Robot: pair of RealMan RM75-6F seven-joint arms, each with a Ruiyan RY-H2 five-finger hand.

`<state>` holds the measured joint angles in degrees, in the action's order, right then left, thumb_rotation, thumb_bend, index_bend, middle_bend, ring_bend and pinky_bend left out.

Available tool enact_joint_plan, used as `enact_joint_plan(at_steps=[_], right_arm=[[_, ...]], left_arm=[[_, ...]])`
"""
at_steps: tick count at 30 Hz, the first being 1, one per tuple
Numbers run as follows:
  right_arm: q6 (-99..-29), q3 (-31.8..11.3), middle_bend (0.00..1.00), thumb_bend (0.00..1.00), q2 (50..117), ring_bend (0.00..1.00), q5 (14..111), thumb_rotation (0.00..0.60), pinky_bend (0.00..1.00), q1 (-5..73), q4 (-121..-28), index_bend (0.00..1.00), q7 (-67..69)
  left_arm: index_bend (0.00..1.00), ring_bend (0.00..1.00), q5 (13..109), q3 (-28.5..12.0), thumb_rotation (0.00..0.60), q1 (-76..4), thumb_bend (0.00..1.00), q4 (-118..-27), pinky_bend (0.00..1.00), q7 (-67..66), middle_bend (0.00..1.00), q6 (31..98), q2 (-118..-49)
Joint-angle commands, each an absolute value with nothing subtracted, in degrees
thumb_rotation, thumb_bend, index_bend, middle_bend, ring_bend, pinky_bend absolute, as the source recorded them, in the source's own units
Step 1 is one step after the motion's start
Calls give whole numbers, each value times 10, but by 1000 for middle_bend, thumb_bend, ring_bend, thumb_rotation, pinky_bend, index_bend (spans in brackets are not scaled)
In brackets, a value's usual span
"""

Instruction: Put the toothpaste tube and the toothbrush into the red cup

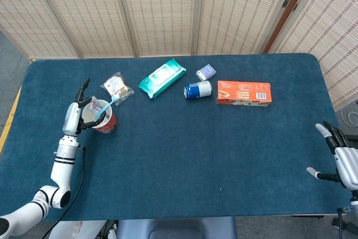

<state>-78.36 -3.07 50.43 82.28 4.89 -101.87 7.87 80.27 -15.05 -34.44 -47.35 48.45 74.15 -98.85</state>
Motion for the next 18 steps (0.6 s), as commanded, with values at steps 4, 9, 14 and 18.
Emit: enact_joint_plan(at_steps=[4, 9, 14, 18], right_arm=[[-782, -30, 38, 0, 504, 0, 823, 600, 253, 49, -1019, 48, 77], [-782, -30, 39, 0, 505, 0, 822, 600, 253, 50, -1019, 48, 76], [-782, -30, 38, 0, 505, 0, 822, 600, 253, 50, -1019, 48, 76], [-782, -30, 39, 0, 505, 0, 823, 600, 253, 50, -1019, 48, 76]], left_arm=[[532, 0, 803, -146, 600, -342, 385, -463, 0, 496, 0, 741, -996], [523, 0, 803, -143, 600, -339, 386, -453, 0, 508, 0, 741, -1003], [513, 0, 802, -141, 600, -338, 386, -441, 0, 521, 0, 739, -1010], [510, 0, 803, -140, 600, -337, 386, -434, 0, 529, 0, 740, -1015]])
